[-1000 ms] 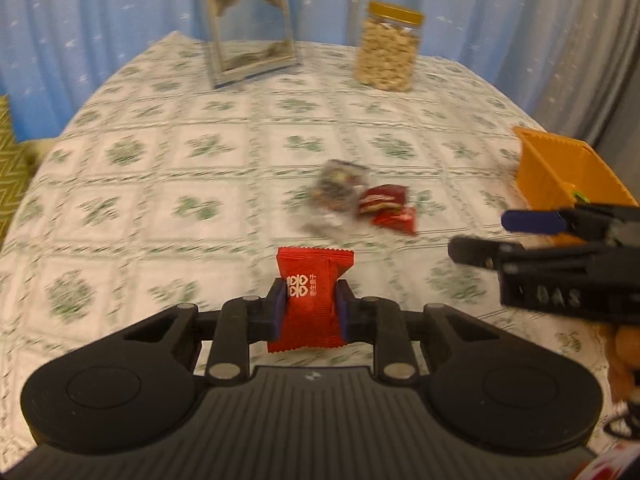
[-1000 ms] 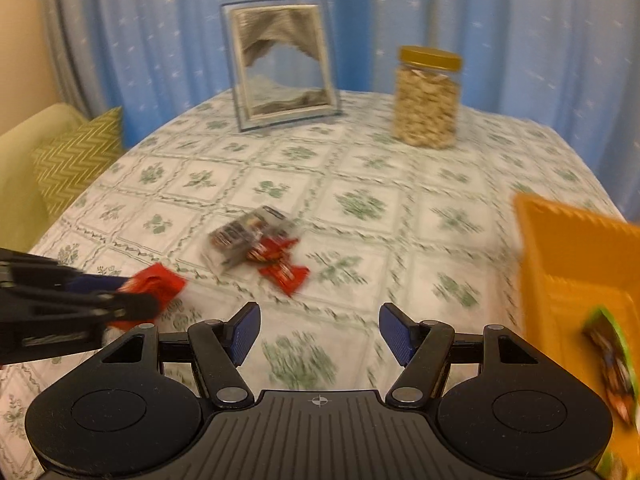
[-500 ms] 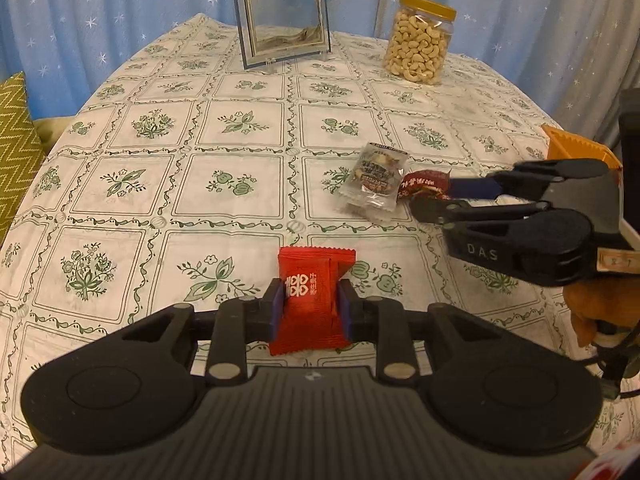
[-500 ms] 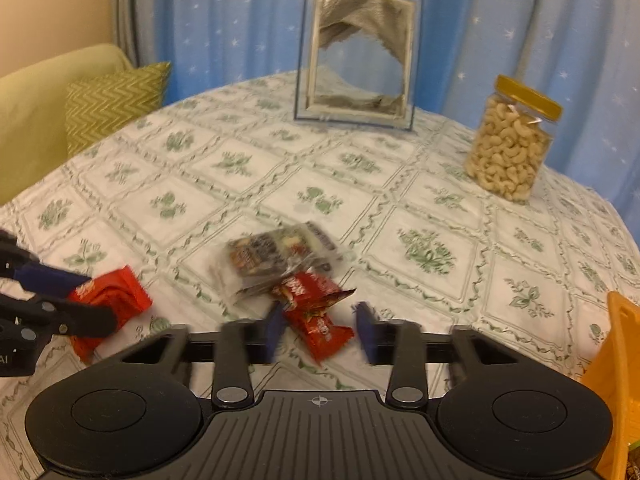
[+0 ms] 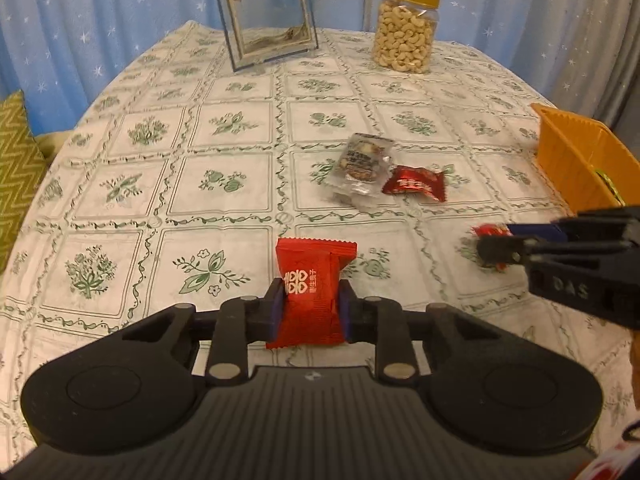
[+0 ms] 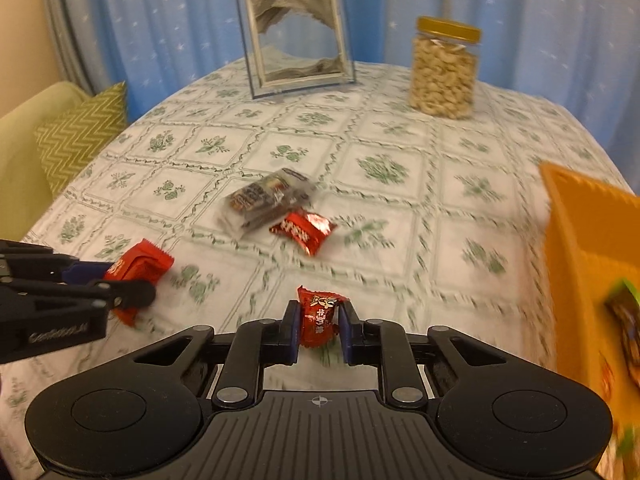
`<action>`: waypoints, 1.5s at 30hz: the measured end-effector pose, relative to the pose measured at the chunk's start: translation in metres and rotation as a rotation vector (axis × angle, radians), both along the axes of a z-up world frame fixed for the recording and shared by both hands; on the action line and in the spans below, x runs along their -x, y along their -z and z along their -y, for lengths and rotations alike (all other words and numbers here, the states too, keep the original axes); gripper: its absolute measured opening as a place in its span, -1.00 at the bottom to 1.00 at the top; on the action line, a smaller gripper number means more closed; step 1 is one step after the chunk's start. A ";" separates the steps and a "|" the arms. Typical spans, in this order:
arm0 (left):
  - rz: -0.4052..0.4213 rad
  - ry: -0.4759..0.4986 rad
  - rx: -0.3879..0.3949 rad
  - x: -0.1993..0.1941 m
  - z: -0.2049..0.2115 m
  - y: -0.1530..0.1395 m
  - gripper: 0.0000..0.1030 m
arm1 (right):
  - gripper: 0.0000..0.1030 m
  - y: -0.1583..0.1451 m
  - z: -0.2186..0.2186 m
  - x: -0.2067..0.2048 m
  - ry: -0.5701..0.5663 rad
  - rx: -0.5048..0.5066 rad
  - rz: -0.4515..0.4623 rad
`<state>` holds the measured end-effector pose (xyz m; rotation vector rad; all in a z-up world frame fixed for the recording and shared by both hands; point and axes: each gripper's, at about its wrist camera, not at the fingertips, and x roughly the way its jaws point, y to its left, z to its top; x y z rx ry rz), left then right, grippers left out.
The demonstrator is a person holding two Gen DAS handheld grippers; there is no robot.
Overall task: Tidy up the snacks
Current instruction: 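Carry the red packet and small red candy over the orange tray with both grippers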
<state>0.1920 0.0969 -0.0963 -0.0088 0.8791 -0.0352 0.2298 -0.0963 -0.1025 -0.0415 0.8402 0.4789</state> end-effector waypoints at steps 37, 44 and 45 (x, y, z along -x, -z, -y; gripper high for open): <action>0.115 0.189 0.140 0.107 0.135 -0.111 -0.54 | -0.61 -0.108 0.155 0.155 0.335 -0.095 0.113; 0.122 0.255 0.152 0.098 0.166 -0.117 -0.54 | -0.61 -0.111 0.184 0.154 0.398 -0.091 0.121; 0.122 0.265 0.153 0.096 0.171 -0.117 -0.54 | -0.61 -0.111 0.188 0.154 0.407 -0.091 0.123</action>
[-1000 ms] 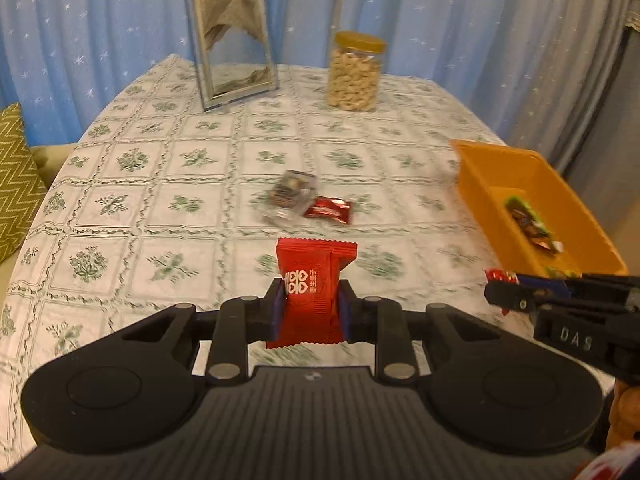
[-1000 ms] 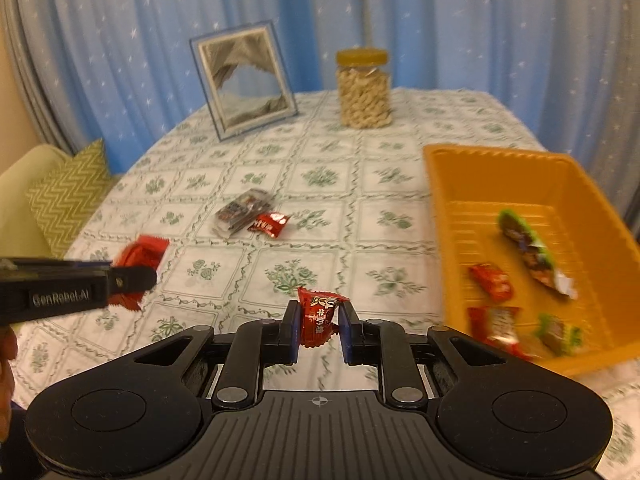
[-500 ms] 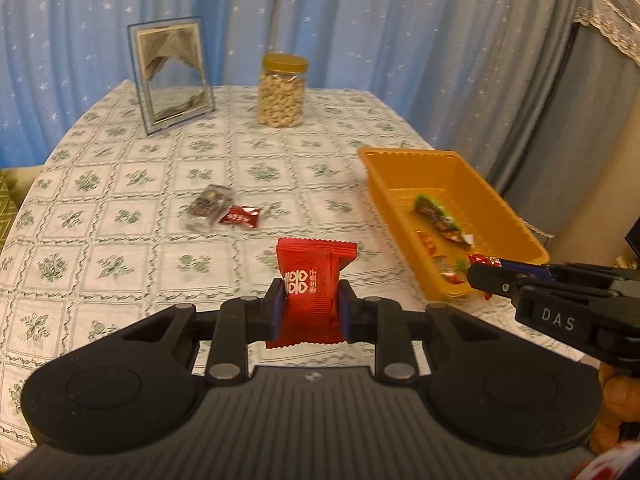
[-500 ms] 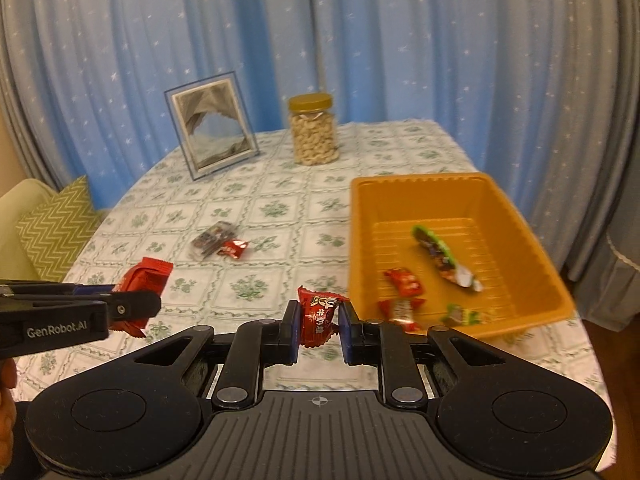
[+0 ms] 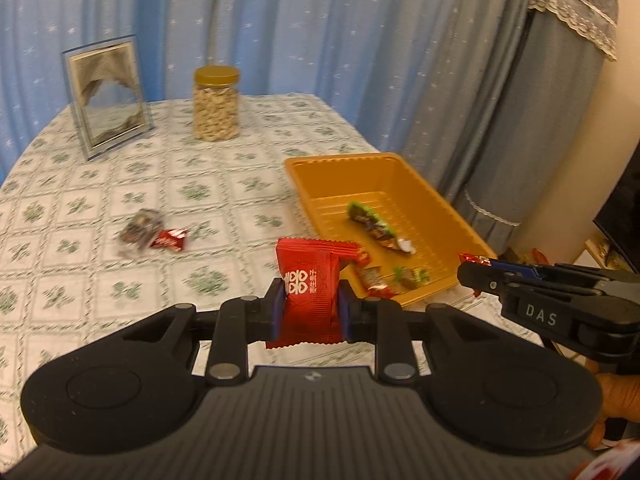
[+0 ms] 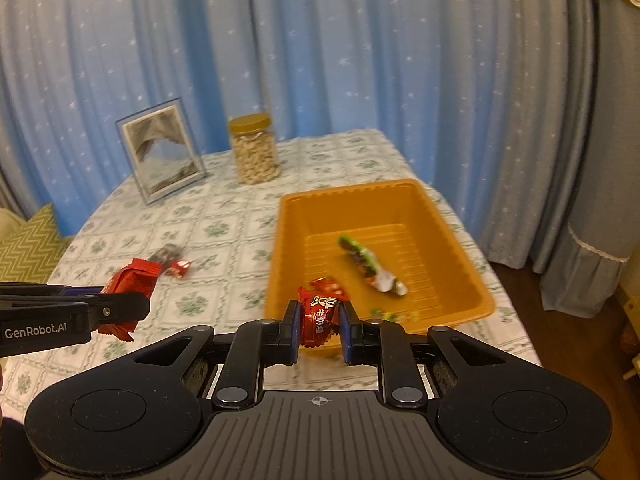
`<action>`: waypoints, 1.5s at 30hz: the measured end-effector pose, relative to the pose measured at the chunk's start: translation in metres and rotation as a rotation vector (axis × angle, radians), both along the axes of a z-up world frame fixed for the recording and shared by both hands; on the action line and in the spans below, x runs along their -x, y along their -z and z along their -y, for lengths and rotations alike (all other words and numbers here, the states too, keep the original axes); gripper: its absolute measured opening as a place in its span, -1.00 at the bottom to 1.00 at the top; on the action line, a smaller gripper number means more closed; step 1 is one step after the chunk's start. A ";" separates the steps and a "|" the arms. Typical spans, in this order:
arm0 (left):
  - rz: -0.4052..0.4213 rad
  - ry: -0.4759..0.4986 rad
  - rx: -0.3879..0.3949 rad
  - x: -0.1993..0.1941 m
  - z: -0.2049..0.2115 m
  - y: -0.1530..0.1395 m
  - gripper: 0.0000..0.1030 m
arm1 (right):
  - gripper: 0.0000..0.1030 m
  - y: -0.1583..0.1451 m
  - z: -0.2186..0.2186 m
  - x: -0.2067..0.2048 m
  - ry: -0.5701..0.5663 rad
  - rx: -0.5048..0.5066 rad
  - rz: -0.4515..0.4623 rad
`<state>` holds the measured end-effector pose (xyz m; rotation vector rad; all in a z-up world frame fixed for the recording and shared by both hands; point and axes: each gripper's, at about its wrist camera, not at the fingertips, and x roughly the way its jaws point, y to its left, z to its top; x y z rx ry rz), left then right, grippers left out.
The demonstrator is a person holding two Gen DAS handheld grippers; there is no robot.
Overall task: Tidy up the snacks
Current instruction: 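Carry the red packet and small red candy over the orange tray with both grippers, then open both grippers to release the red candies into the tray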
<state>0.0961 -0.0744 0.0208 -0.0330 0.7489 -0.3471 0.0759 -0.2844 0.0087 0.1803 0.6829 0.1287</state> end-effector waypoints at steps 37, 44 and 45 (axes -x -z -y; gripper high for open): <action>-0.047 0.138 0.008 -0.109 0.105 0.044 -0.11 | -0.61 0.037 0.075 -0.076 0.121 -0.004 -0.052; -0.041 0.080 0.018 -0.100 0.083 0.042 -0.11 | -0.61 0.039 0.074 -0.078 0.117 -0.005 -0.059; -0.042 0.070 0.020 -0.098 0.078 0.042 -0.11 | -0.61 0.039 0.073 -0.079 0.115 -0.005 -0.059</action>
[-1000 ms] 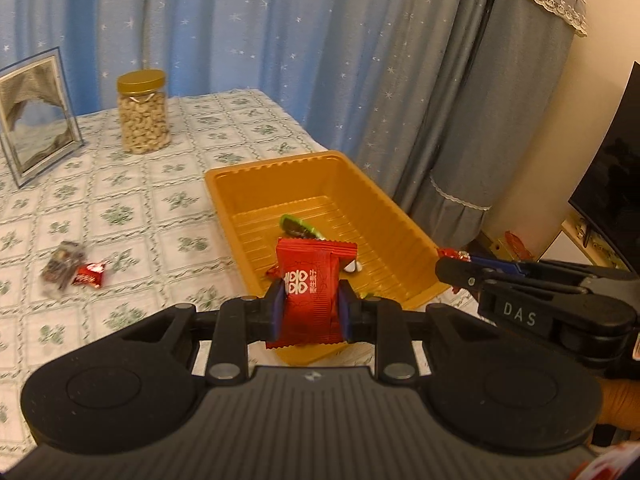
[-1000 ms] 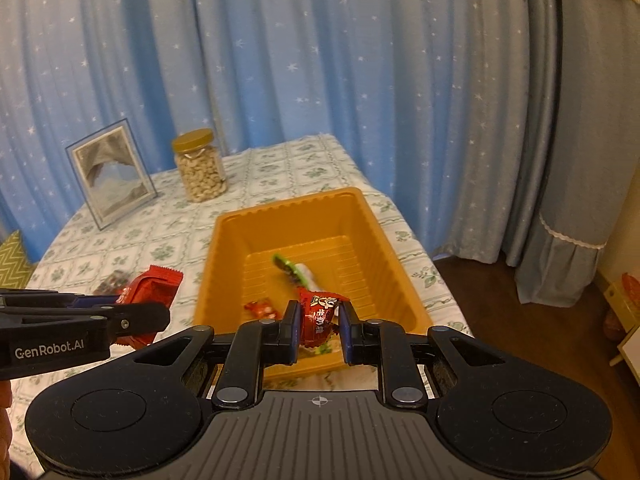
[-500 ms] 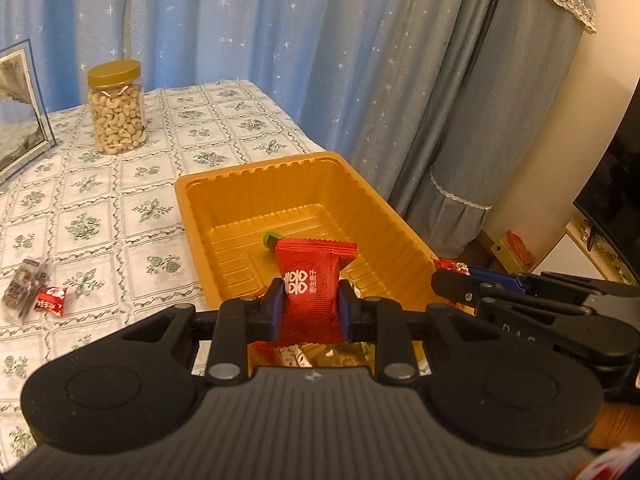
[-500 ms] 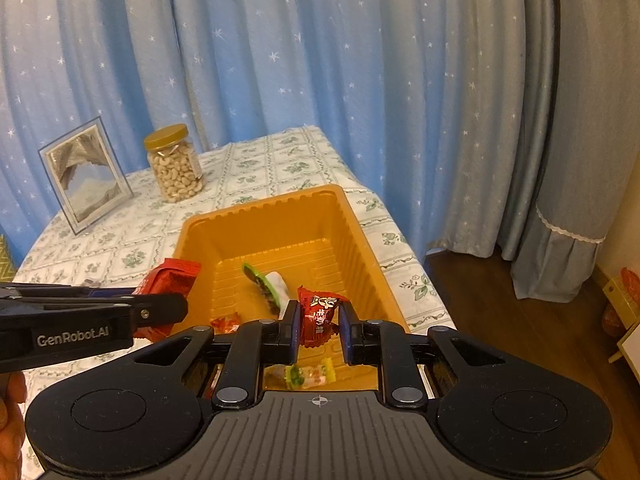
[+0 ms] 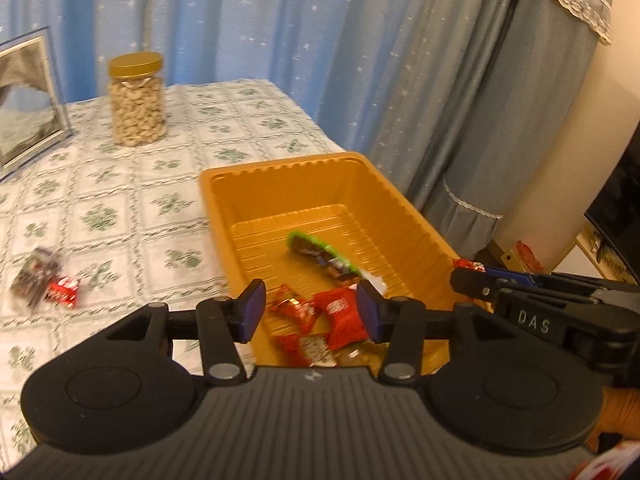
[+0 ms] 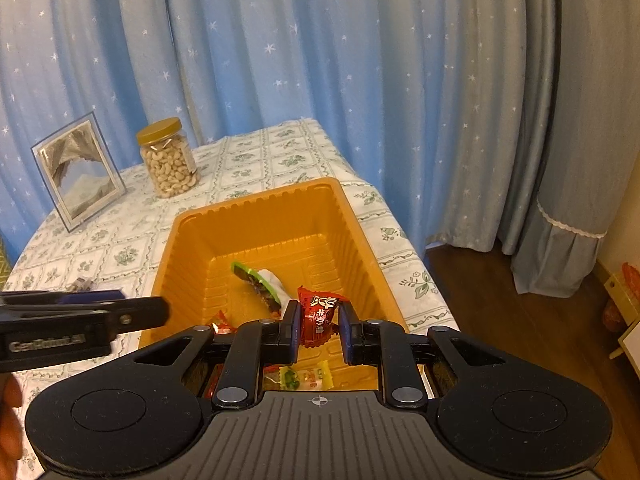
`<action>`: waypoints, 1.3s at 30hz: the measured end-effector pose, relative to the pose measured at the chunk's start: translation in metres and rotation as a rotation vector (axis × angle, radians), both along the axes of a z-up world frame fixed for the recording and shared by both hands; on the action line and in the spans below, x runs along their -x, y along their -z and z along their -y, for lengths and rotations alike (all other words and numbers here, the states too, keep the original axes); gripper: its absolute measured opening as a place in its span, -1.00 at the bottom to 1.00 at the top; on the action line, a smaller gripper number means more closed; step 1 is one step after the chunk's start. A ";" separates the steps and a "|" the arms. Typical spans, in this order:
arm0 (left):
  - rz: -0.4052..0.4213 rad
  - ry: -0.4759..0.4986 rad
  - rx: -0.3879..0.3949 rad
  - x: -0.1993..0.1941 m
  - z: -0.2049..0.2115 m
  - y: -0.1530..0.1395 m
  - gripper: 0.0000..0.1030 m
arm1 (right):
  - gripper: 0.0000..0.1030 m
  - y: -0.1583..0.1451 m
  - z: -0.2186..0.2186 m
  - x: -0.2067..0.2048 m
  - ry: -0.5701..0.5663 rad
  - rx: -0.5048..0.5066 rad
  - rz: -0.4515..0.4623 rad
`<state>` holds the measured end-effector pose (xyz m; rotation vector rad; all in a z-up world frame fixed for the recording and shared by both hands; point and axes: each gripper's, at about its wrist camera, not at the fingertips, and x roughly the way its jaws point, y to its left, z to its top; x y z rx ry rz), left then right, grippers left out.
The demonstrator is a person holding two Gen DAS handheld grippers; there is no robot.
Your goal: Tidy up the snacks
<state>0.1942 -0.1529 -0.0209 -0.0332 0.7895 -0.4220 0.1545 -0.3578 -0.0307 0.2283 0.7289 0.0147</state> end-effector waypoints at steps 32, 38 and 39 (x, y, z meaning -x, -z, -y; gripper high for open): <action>0.022 -0.187 -0.035 0.063 -0.091 -0.017 -0.04 | 0.45 -0.019 -0.013 0.046 0.014 -0.084 0.012; 0.033 -0.212 -0.041 0.081 -0.108 -0.025 -0.01 | 0.45 -0.030 -0.029 0.061 -0.011 -0.080 0.024; 0.034 -0.219 -0.042 0.083 -0.111 -0.026 -0.01 | 0.45 -0.032 -0.032 0.063 -0.017 -0.079 0.027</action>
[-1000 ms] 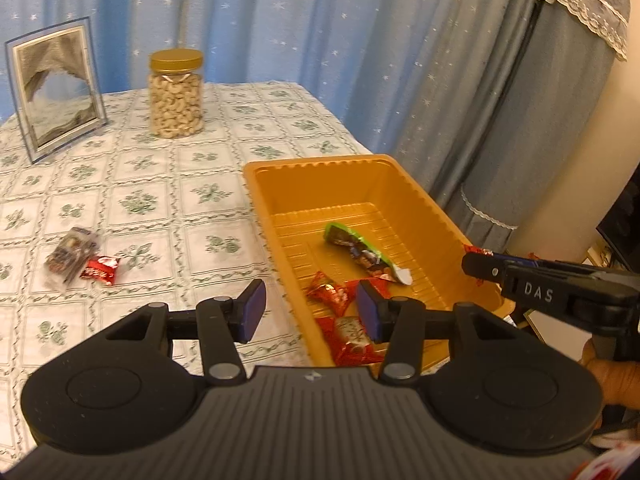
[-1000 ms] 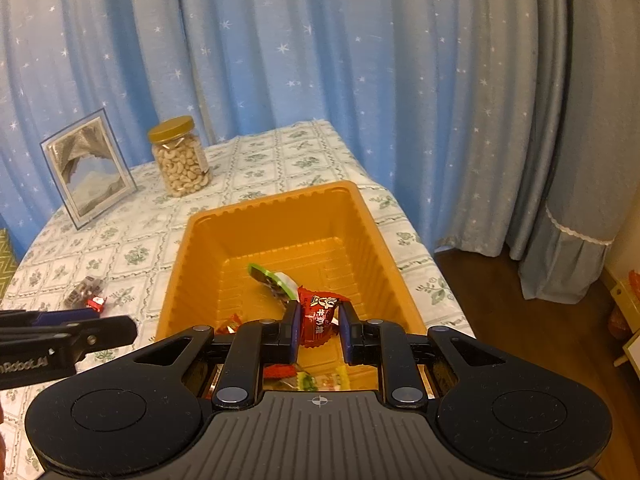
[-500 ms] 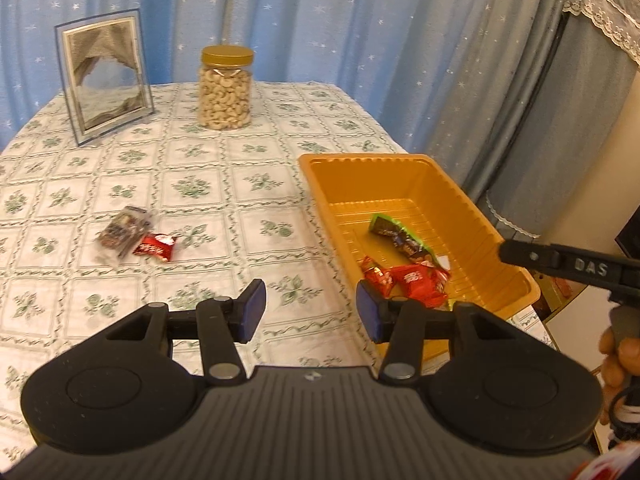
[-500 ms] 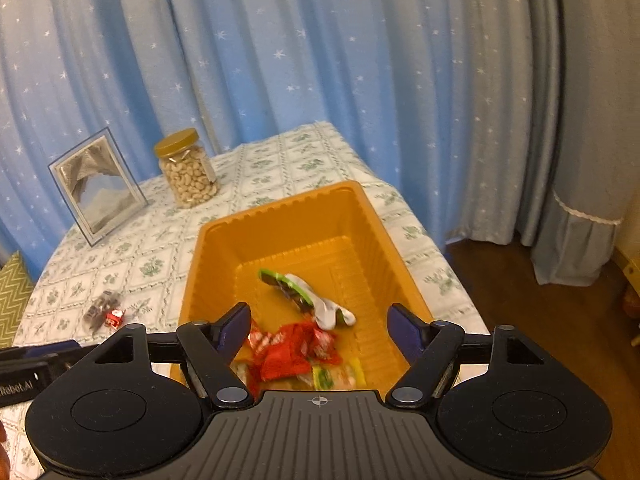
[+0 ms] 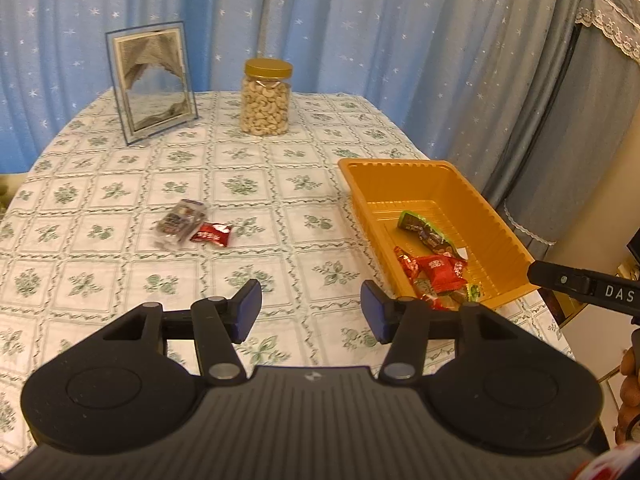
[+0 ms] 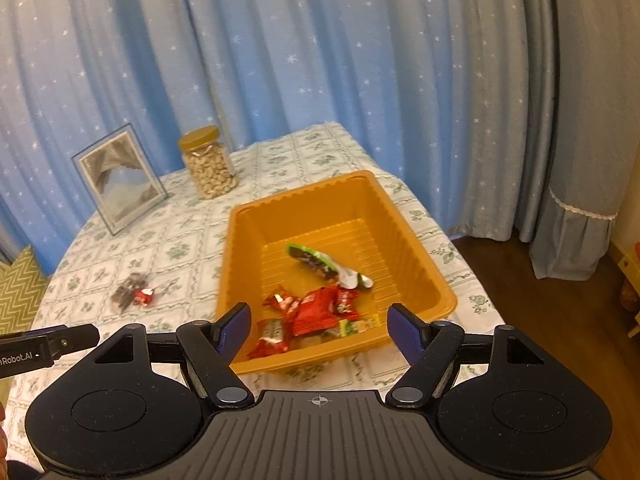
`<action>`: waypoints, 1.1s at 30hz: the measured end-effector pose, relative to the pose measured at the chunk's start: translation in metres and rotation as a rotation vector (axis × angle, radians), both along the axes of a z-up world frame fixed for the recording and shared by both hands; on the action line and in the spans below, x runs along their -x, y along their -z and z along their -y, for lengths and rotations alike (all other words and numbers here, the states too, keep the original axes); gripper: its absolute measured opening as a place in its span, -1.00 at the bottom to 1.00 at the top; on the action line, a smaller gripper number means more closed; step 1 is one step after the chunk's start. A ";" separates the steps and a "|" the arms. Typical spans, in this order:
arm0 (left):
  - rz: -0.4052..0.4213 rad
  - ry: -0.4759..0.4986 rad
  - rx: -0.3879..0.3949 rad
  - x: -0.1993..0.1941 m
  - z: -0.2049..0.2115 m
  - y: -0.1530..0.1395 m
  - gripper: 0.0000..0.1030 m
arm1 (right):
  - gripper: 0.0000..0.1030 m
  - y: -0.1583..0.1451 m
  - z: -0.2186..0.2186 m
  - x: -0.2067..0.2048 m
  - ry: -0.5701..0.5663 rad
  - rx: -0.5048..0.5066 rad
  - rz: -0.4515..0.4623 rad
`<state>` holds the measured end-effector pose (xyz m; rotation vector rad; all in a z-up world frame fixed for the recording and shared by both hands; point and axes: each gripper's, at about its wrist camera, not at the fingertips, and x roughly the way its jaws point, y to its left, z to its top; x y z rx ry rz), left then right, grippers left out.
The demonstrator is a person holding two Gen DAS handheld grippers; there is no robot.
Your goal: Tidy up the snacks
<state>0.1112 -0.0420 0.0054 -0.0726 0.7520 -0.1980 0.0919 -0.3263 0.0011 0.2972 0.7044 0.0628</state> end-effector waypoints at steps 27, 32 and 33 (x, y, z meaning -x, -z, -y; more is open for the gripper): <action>0.034 -0.095 0.002 0.033 -0.055 -0.017 0.12 | 0.45 -0.025 -0.055 0.013 -0.112 0.048 0.055; 0.036 -0.103 0.002 0.033 -0.061 -0.018 0.14 | 0.45 -0.026 -0.062 0.011 -0.126 0.054 0.059; 0.036 -0.104 0.002 0.033 -0.062 -0.018 0.14 | 0.45 -0.026 -0.063 0.010 -0.130 0.054 0.059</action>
